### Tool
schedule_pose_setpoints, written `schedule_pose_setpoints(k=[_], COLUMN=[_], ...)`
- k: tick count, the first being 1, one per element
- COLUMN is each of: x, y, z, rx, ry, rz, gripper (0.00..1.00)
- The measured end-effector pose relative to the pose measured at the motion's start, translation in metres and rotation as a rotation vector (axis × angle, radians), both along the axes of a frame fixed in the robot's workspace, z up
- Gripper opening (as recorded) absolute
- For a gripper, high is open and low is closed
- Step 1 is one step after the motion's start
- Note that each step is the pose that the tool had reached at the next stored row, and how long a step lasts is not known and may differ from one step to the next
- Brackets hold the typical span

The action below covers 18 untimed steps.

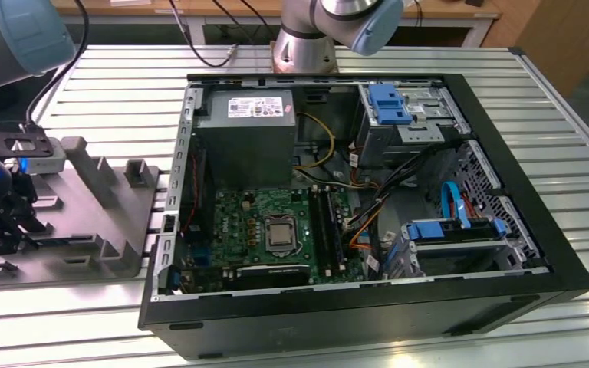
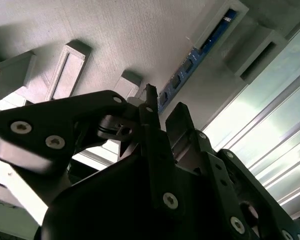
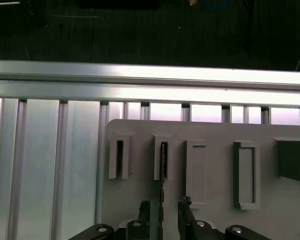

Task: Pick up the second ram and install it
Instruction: 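Pick up the second ram and move it above second insertion slot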

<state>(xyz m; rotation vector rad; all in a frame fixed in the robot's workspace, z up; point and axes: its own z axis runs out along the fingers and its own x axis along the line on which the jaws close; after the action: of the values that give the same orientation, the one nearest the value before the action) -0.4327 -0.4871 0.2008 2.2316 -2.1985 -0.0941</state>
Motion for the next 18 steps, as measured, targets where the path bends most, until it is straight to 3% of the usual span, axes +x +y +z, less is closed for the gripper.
schedule_pose_setpoints(k=[2,4,5,18], x=[0.0,0.0,0.0,0.0022], y=[0.0,0.0,0.0,-0.0016], z=[0.0,-0.0001,-0.0001,-0.0007], rx=[0.0,-0.0001,0.0,0.0001], ry=[0.0,0.0,0.0,0.0009], rz=[0.0,0.0,0.0,0.0], gripper=[0.27,0.27,0.21,0.21])
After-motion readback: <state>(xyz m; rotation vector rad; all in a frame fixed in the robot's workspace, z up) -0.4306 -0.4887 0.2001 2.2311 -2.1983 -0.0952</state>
